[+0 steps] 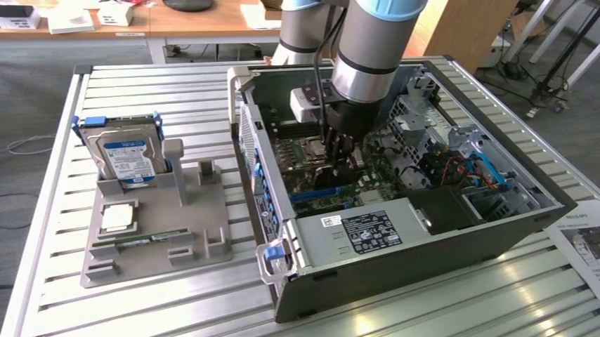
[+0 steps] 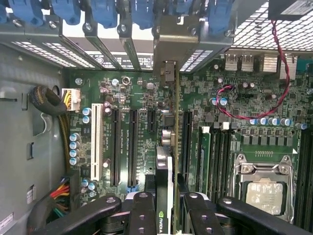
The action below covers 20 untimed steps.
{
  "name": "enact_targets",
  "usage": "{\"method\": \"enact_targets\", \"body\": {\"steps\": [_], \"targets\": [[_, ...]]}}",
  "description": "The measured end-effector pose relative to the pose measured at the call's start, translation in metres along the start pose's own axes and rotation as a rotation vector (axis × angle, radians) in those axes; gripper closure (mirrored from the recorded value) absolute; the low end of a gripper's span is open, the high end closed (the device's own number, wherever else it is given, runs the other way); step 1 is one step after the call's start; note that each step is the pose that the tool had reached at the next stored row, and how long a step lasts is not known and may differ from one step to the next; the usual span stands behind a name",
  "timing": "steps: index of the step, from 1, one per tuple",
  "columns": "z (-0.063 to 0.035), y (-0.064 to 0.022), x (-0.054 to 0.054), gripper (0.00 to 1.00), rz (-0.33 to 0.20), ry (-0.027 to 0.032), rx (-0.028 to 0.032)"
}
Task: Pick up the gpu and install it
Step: 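Insert the gpu into the slot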
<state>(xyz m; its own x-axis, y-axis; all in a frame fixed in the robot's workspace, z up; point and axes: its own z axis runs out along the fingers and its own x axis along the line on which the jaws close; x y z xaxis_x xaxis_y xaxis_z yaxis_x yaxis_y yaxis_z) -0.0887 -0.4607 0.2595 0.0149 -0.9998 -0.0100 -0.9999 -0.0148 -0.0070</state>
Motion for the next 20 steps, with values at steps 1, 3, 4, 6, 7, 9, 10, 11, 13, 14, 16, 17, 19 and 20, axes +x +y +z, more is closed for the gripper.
{"method": "enact_targets", "body": {"steps": [1, 3, 4, 6, 7, 9, 10, 11, 13, 14, 16, 17, 19, 20], "targets": [[0.0001, 0.0003, 0.0001, 0.73, 0.0, -0.0007, 0.0], [0.0004, 0.0009, 0.0001, 0.73, 0.0, -0.0012, 0.0001], [0.0005, 0.0009, 0.0001, 0.73, 0.0, -0.0011, 0.0], [0.001, 0.0009, 0.0002, 0.73, 0.0, -0.001, 0.0008], [0.0014, 0.0009, 0.0002, 0.73, 0.0, -0.0012, 0.0013], [0.0018, 0.0013, 0.0001, 0.73, 0.0, -0.0011, 0.0022], [0.002, 0.0018, 0.0001, 0.73, 0.0, -0.0012, 0.0025], [0.0021, 0.002, 0.0001, 0.73, 0.0, -0.0012, 0.0025], [0.0023, 0.0026, 0.0001, 0.73, 0.0, -0.0012, 0.0026], [0.0024, 0.0028, 0.0001, 0.73, 0.0, -0.0011, 0.0025], [0.0027, 0.0037, 0.0001, 0.73, 0.0, -0.0011, 0.0026], [0.003, 0.0038, 0.0002, 0.73, 0.0, -0.001, 0.0025], [0.0035, 0.0039, 0.0002, 0.73, 0.0, -0.001, 0.0025], [0.0036, 0.0039, 0.0001, 0.73, 0.0, -0.001, 0.0024]]}}
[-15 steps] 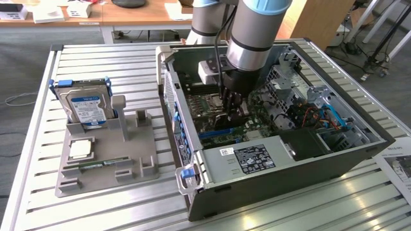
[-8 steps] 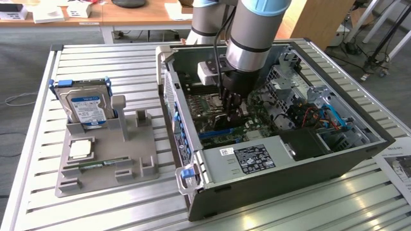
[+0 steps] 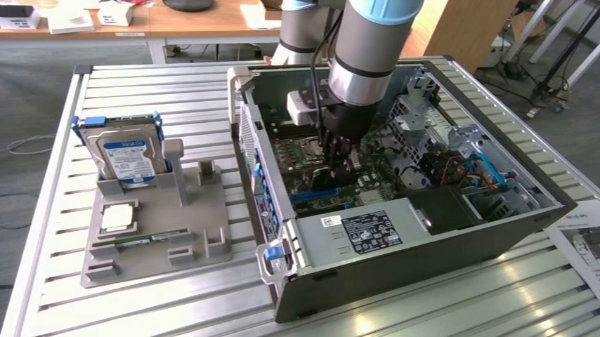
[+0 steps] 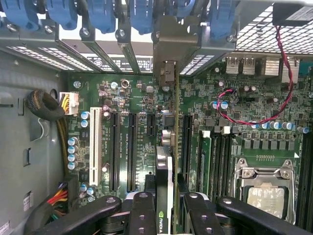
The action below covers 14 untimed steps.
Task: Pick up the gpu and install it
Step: 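Insert the gpu into the slot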
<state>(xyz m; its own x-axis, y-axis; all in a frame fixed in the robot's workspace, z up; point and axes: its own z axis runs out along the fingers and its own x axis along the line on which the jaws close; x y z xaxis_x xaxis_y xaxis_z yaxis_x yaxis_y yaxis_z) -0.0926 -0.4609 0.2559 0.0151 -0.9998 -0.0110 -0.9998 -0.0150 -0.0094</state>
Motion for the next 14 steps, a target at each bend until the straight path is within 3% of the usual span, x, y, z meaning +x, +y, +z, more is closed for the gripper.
{"method": "enact_targets", "body": {"steps": [14], "targets": [[0.0015, 0.0001, -0.0006, 0.73, 0.0, -0.0008, 0.0002]]}}
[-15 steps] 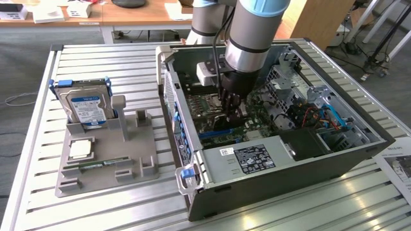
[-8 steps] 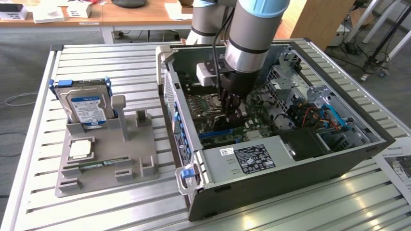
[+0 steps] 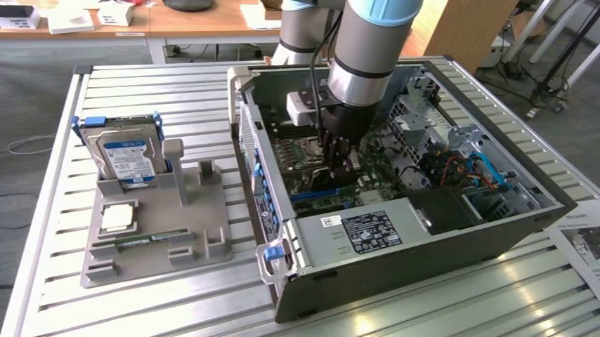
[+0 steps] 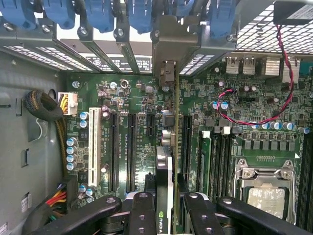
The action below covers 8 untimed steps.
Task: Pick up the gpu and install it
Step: 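Insert the gpu into the slot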
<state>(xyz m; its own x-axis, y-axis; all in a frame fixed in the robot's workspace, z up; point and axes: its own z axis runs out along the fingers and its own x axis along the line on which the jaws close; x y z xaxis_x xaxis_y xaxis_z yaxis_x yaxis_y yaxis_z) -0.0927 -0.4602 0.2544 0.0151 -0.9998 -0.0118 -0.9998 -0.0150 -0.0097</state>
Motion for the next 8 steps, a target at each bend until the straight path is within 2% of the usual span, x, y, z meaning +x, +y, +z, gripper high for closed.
{"method": "enact_targets", "body": {"steps": [8], "targets": [[-0.0001, 0.0001, 0.0001, 0.73, 0.0, -0.0029, -0.0001]]}}
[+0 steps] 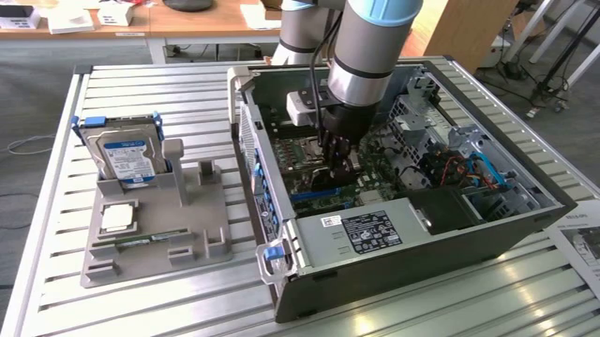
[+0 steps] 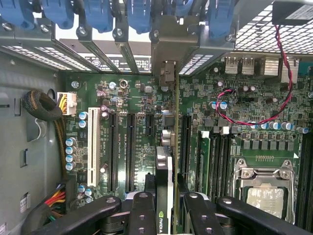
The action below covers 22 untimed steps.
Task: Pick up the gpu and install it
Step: 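Insert the gpu into the slot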
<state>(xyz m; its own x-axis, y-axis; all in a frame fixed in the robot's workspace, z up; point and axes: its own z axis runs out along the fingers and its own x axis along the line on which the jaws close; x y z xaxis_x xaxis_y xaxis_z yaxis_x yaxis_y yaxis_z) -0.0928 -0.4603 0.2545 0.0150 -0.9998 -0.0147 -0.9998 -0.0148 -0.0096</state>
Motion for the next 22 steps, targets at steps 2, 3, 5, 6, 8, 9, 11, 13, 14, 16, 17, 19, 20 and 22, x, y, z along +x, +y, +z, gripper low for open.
{"method": "enact_targets", "body": {"steps": [2, 3, 5, 6, 8, 9, 11, 13, 14, 16, 17, 19, 20, 22], "targets": [[0.0, 0.0, 0.0003, 0.73, 0.0, -0.0005, -0.0001], [0.0, -0.0001, 0.0005, 0.73, 0.0, -0.0017, -0.0005], [0.0, 0.0, 0.0006, 0.73, 0.002, -0.003, -0.0006], [0.0, 0.0, 0.0006, 0.73, 0.006, -0.0031, -0.0008], [0.0, -0.0004, 0.0007, 0.73, 0.013, -0.0037, -0.0013], [0.0, -0.0006, 0.0008, 0.73, 0.015, -0.0037, -0.0016], [0.0, -0.0009, 0.001, 0.73, 0.018, -0.0037, -0.0018], [0.0, -0.0009, 0.001, 0.73, 0.02, -0.0038, -0.0019], [0.0, -0.0009, 0.001, 0.73, 0.02, -0.0037, -0.0019], [0.0, -0.0009, 0.001, 0.73, 0.02, -0.0037, -0.0018], [0.0, -0.0009, 0.0011, 0.73, 0.02, -0.0037, -0.0019], [0.0, -0.0009, 0.0011, 0.73, 0.019, -0.0037, -0.0018], [0.0001, -0.0005, 0.0011, 0.73, 0.019, -0.0038, -0.0017], [0.0001, 0.0001, 0.0011, 0.73, 0.019, -0.0037, -0.0018]]}}
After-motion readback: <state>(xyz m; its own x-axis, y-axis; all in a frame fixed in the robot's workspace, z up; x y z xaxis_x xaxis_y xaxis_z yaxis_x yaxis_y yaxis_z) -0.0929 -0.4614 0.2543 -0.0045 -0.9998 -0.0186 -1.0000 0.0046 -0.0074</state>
